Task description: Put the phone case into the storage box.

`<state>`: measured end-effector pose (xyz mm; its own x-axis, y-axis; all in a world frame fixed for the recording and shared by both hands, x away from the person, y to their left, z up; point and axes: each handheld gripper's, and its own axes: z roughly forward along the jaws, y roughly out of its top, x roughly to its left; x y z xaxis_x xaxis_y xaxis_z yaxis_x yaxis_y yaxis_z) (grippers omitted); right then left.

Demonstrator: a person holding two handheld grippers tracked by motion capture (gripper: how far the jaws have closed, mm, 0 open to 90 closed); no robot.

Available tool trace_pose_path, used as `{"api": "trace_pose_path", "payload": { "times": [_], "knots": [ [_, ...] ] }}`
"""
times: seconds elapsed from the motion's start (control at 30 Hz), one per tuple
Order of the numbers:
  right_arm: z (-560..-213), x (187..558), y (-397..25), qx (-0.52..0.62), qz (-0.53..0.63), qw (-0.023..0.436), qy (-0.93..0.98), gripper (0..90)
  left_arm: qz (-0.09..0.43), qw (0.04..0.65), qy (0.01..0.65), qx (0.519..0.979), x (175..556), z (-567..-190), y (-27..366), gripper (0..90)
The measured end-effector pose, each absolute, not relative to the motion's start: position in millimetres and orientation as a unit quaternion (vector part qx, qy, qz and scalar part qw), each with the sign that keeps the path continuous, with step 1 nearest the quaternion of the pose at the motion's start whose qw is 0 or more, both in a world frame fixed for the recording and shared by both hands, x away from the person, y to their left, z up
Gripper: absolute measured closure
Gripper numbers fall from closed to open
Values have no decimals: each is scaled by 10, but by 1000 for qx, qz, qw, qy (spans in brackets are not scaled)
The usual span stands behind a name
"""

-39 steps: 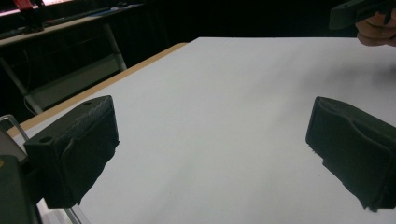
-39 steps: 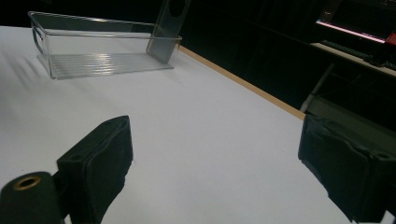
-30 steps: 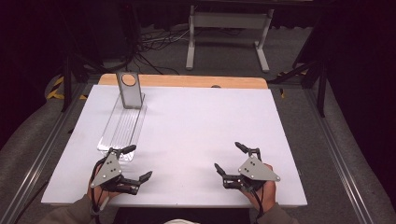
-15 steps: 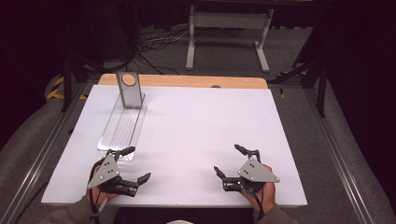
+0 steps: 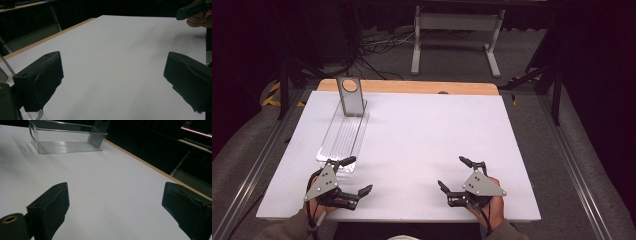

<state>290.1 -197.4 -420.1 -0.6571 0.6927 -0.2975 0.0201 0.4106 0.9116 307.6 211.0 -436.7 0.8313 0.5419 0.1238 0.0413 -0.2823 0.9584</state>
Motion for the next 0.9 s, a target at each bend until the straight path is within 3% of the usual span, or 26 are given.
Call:
{"api": "trace_pose_path", "payload": {
  "times": [0.9],
  "knots": [
    [-4216,2914,-1979,233,486,340,770,89,220,565,181,774,3084,-4349,2099,31]
  ]
}}
